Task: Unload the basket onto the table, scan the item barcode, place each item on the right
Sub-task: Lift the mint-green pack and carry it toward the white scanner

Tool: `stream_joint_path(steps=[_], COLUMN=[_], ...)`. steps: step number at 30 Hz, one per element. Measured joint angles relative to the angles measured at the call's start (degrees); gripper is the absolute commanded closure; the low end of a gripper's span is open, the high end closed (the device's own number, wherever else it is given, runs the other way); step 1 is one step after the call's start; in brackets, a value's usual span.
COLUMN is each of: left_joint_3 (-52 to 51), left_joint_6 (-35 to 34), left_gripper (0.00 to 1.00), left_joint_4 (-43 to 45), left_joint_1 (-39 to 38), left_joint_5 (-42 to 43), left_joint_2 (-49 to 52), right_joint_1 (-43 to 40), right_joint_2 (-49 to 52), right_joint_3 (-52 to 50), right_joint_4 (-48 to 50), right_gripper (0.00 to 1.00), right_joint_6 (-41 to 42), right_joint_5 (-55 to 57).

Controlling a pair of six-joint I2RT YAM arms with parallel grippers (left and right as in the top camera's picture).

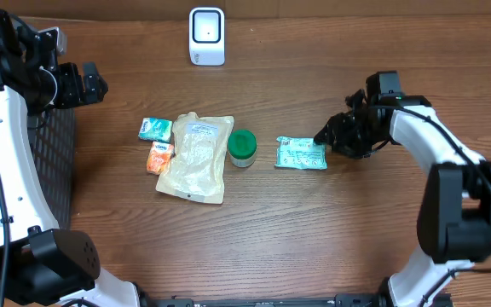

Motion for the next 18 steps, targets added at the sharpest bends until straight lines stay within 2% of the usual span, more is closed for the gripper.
stream_joint_path(steps=[8, 10, 15, 18], left_joint_3=[0.0, 0.0, 0.0, 0.0], left_joint_6=[0.0, 0.0, 0.0, 0.0], left_gripper=[0.0, 0.01, 0.0, 0.01], left_joint_4=[0.0, 0.0, 0.0, 0.0], left_joint_1=[0.0, 0.0, 0.0, 0.0], left_joint_5=[0.0, 0.0, 0.0, 0.0], left_joint_2=[0.0, 0.0, 0.0, 0.0], right_joint_1=[0.2, 0.3, 0.3, 0.3], right_joint_2=[4.4, 5.4, 7.5, 8.3], right_joint_3=[0.0, 0.0, 0.0, 0.0], right_joint_4=[2.1, 3.0, 3.9, 3.9], right_gripper=[0.5, 0.55, 0.81, 0.93], right_joint_6=[-7.8, -8.8, -10.1, -10.2], right_joint_5=[-4.4, -4.9, -7.8, -9.2])
